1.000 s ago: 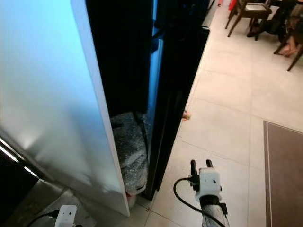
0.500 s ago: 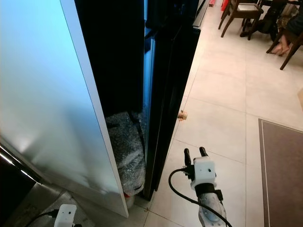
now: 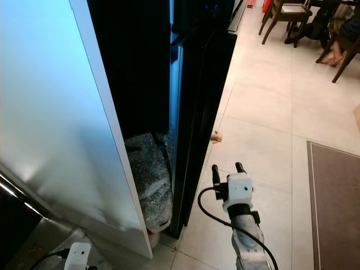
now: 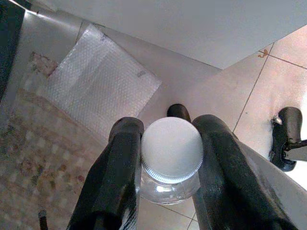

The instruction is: Restocking fridge

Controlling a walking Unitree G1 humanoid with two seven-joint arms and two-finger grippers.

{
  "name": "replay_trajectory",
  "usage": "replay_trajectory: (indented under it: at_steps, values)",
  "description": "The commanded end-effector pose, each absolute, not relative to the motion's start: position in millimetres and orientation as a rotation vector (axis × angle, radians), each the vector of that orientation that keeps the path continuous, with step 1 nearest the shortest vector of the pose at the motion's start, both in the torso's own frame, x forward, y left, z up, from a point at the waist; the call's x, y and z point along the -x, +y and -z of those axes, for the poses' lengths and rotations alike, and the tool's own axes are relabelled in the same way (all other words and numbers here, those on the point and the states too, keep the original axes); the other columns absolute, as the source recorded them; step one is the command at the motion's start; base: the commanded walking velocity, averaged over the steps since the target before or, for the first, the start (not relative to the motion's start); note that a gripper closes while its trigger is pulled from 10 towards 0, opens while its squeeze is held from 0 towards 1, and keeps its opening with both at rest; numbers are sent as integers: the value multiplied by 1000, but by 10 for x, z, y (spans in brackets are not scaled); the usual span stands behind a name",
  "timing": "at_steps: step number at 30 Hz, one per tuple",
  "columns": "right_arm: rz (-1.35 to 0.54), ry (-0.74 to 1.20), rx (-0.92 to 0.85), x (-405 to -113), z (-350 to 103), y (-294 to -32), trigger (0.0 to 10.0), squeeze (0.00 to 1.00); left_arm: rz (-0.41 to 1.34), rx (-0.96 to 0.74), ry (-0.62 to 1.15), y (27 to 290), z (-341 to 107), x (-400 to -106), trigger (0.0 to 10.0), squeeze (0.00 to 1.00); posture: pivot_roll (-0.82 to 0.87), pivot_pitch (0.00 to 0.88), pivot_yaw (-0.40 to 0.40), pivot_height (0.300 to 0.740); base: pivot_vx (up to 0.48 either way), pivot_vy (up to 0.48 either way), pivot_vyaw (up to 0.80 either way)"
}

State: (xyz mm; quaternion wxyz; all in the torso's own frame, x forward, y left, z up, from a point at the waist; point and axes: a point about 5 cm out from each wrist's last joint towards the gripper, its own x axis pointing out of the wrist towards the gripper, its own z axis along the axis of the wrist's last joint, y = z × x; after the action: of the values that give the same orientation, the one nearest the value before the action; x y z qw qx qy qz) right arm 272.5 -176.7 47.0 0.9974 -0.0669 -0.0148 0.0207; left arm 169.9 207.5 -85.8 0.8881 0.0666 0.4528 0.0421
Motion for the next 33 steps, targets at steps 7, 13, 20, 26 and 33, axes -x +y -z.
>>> replay_trajectory:
  at_steps: [7,13,20,26,33]
  values:
    - [-7,-27,123,-2861,-547,-1849,10000,0,-69,-145,956,2051,876,-1671,10000,0,-122,64,-39,740,0,0,0]
    - [-24,-29,116,-2892,-555,-1837,10000,0,-69,-145,955,2050,876,-1670,10000,0,-120,65,-40,740,0,0,0]
    - [-100,-12,91,-2909,-529,-1730,10000,0,-70,-146,956,2053,877,-1668,10000,0,-117,65,-40,740,0,0,0]
    - [-118,-2,94,-2951,-527,-1716,10000,0,-71,-146,955,2051,876,-1669,10000,0,-114,65,-41,740,0,0,0]
    - [-96,-10,106,-3036,-592,-1804,10000,0,-70,-147,955,2051,877,-1667,10000,0,-111,62,-41,740,0,0,0]
